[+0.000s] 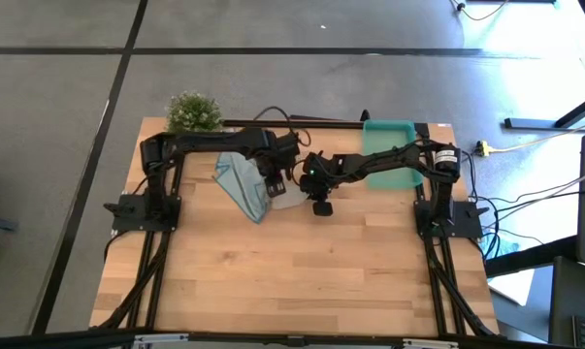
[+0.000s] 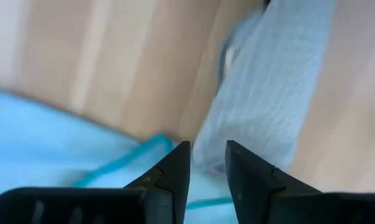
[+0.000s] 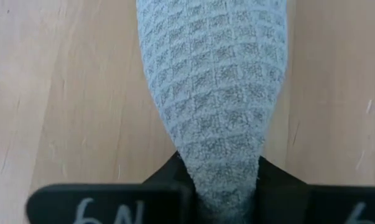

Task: Roll microfiber towels into tight, uniform cylinder then place into a basket
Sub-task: Put the gray towel into the green bin

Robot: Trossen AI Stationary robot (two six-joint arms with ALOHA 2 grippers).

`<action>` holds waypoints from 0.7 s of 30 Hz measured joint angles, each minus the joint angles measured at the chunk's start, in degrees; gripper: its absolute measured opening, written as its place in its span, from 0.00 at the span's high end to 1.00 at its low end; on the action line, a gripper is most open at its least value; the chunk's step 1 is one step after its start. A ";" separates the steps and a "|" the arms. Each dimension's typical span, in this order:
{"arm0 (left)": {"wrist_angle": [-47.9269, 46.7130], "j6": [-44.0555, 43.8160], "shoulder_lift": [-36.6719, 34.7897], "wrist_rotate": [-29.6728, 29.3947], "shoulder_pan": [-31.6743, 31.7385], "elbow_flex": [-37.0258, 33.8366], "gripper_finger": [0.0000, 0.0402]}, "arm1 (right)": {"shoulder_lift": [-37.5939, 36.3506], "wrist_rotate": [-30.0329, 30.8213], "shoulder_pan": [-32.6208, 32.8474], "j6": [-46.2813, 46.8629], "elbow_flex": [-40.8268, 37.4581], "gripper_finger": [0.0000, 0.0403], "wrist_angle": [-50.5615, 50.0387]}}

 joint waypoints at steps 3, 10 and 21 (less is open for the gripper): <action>-0.94 -0.11 -3.54 -2.23 -0.04 1.75 0.77 | 0.00 -0.12 -0.02 0.02 -0.02 0.88 0.16; -5.21 -0.85 -12.25 -2.54 -1.85 2.40 0.77 | -0.19 -0.19 -0.72 1.41 -0.04 0.88 0.24; -5.10 -1.51 -17.02 -2.44 -5.83 2.24 0.77 | -7.46 1.01 -2.77 2.61 -0.26 0.88 -6.95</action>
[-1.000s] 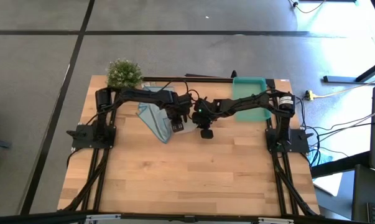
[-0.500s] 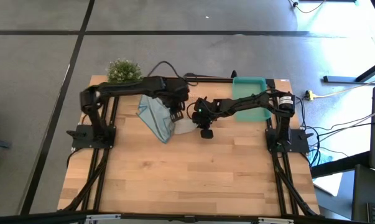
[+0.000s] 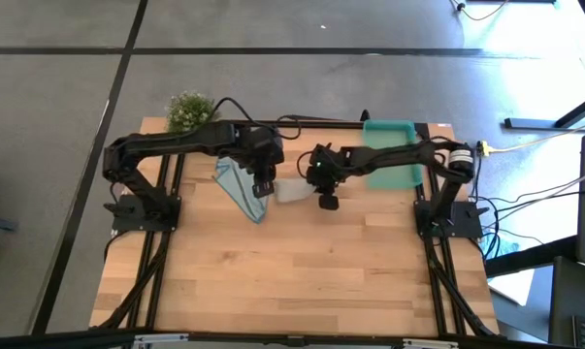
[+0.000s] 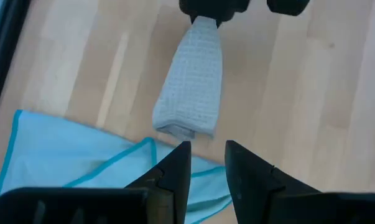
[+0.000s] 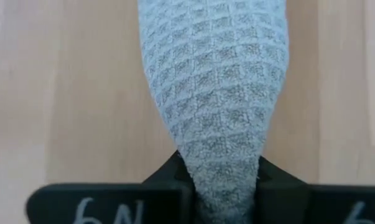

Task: Roll microfiber towels into tight, uniform cylinder then place into a basket
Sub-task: Put the gray towel into the green bin

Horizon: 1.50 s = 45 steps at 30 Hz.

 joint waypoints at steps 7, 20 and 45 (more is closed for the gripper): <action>0.65 0.38 0.06 -0.02 -0.46 0.09 0.77 | -7.12 3.89 -2.25 1.84 0.07 0.88 -4.26; 10.08 4.46 0.07 0.05 0.47 0.09 0.77 | -22.42 14.50 -6.37 11.06 0.17 0.88 -17.79; 22.53 12.61 20.48 10.56 4.45 18.07 0.77 | -38.54 33.64 -18.26 35.92 0.26 0.88 -45.26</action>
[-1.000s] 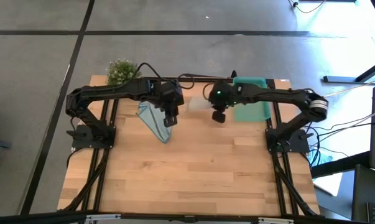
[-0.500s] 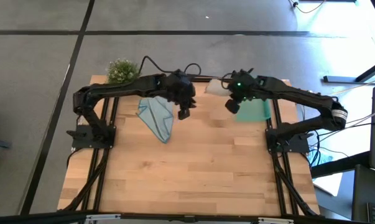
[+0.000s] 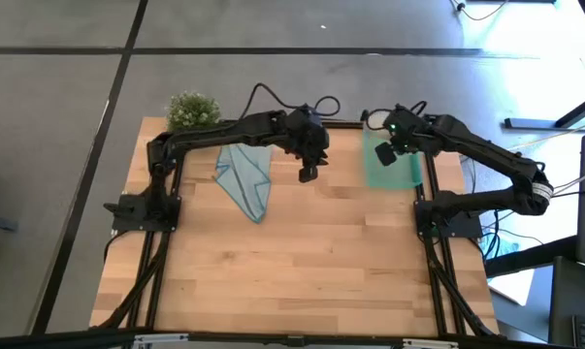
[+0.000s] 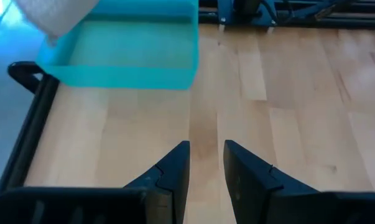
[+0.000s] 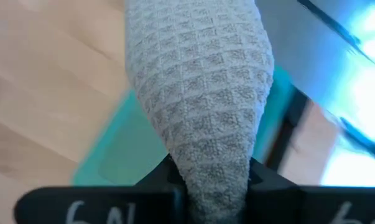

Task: Roll microfiber towels into tight, uniform cylinder then place into a basket
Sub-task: Put the gray towel into the green bin

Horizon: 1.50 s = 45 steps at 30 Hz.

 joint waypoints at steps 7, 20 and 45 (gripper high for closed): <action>0.51 5.07 1.13 0.19 -0.18 2.70 0.77 | -1.97 5.95 -1.71 9.91 -5.34 0.88 -3.86; 11.08 8.70 2.84 2.12 -0.20 2.90 0.77 | -3.18 4.40 -5.84 13.44 -22.61 0.88 13.12; 8.63 8.31 3.16 3.37 -0.31 2.70 0.77 | -2.68 -0.02 -8.54 13.96 -34.82 0.82 26.04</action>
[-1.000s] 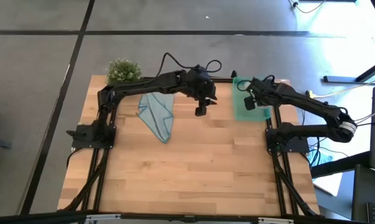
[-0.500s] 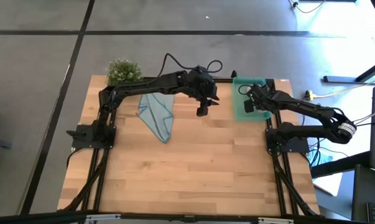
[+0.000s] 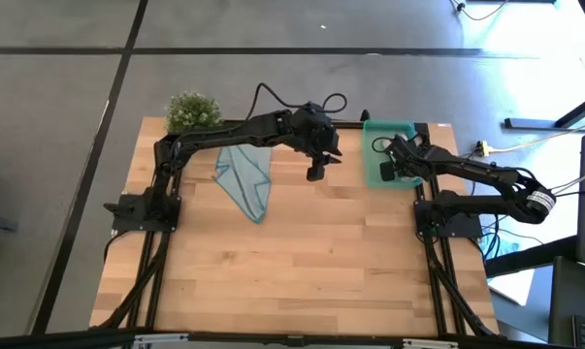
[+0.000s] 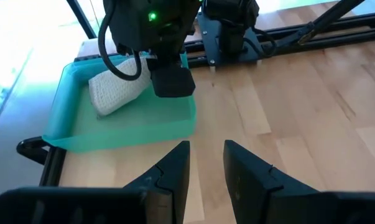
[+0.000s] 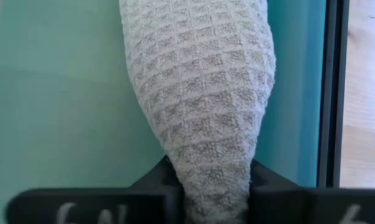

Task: Roll microfiber towels into tight, uniform cylinder then place into a basket
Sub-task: Put the gray towel into the green bin

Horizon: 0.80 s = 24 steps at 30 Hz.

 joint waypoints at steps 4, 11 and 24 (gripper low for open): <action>-0.04 0.00 0.00 0.00 0.00 0.00 0.77 | 0.00 -0.02 0.00 -0.09 0.00 0.70 0.50; -0.06 -0.03 0.00 0.00 0.00 0.00 0.77 | 0.00 0.00 0.00 -0.15 0.00 0.60 0.55; -0.97 -0.04 0.00 -0.02 0.00 0.00 0.77 | 0.00 -0.44 -0.04 -0.52 0.00 0.40 0.86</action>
